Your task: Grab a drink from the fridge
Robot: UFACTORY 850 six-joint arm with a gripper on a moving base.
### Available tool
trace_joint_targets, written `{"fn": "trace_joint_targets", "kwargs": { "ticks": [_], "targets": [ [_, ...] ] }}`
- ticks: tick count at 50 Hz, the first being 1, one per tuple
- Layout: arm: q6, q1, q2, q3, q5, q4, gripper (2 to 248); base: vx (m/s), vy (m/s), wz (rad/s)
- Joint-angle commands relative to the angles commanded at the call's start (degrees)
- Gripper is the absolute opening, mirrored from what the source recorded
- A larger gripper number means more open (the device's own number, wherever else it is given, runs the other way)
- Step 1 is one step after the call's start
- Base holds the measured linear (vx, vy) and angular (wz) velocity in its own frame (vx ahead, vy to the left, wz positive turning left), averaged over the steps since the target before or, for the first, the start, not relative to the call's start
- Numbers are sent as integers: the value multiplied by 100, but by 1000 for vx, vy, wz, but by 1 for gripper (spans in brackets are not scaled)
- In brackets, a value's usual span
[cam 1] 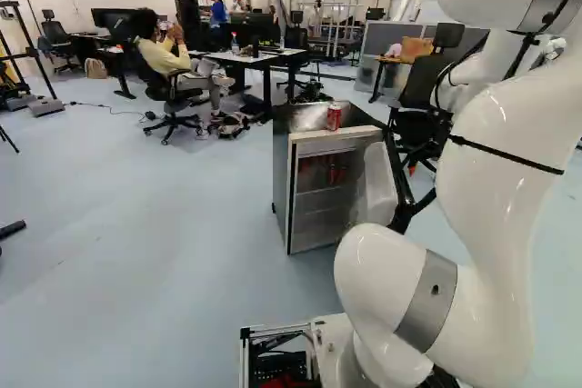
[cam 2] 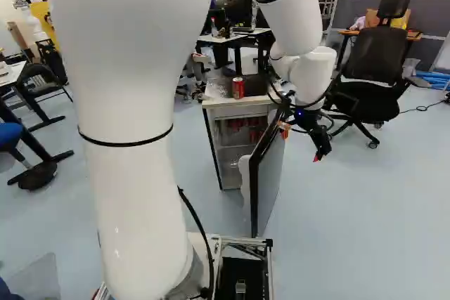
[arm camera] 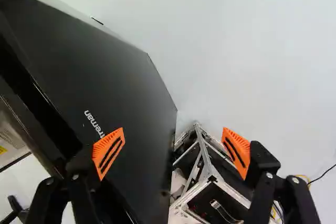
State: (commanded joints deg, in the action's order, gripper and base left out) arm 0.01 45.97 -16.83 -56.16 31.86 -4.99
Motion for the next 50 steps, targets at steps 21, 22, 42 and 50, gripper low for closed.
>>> {"fn": "trace_joint_targets", "kwargs": {
  "ticks": [21,22,42,50],
  "targets": [
    [0,-255,428,545,0,0,247,0,0,0],
    [0,-269,448,570,0,0,247,0,0,0],
    [0,-585,828,1032,0,0,247,0,0,0],
    [0,-736,967,1195,0,0,247,0,0,0]
  ]
}}
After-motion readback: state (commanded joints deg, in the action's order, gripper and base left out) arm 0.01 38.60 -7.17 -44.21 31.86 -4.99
